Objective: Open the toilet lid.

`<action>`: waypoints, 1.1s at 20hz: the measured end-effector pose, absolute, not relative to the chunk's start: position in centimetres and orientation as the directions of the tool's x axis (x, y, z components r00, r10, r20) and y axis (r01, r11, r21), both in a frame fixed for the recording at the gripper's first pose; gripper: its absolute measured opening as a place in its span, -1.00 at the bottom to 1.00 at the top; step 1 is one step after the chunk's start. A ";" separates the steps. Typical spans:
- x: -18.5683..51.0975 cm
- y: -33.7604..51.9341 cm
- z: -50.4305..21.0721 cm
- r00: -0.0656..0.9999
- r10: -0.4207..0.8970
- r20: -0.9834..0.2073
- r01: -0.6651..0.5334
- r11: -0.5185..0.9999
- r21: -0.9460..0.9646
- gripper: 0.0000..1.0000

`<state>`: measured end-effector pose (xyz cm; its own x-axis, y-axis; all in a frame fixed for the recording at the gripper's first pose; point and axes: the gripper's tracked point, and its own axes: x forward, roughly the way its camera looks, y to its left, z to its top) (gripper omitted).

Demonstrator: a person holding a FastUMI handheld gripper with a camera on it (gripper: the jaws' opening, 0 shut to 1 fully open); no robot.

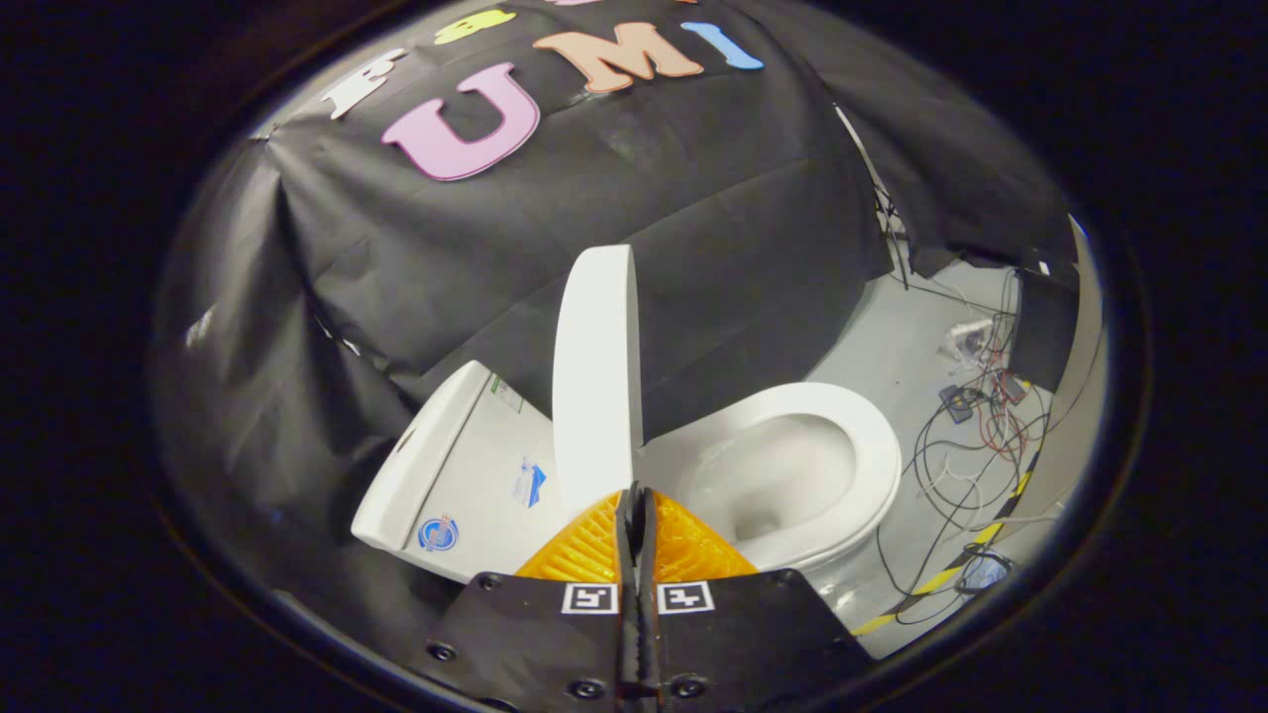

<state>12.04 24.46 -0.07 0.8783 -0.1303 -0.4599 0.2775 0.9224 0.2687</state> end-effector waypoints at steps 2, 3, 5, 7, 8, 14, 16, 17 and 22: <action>12.4 26.0 0.6 0.878 -0.125 -0.462 0.259 0.935 0.241 -0.99; 12.6 26.9 0.8 0.879 -0.120 -0.461 0.250 0.940 0.233 -0.99; 13.0 28.7 1.1 0.880 -0.110 -0.462 0.228 0.951 0.208 -0.99; 13.5 30.2 1.4 0.882 -0.100 -0.461 0.204 0.962 0.182 -0.99; 13.7 30.9 1.6 0.883 -0.094 -0.459 0.189 0.968 0.165 -0.99; 14.6 33.5 1.8 0.893 -0.076 -0.444 0.157 0.977 0.148 -0.99; 14.9 34.3 1.9 0.892 -0.076 -0.446 0.145 0.982 0.123 -0.99; 15.0 34.8 1.8 0.891 -0.074 -0.447 0.137 0.984 0.110 -0.99; 15.9 37.8 1.6 0.892 -0.072 -0.447 0.096 0.995 0.032 -0.99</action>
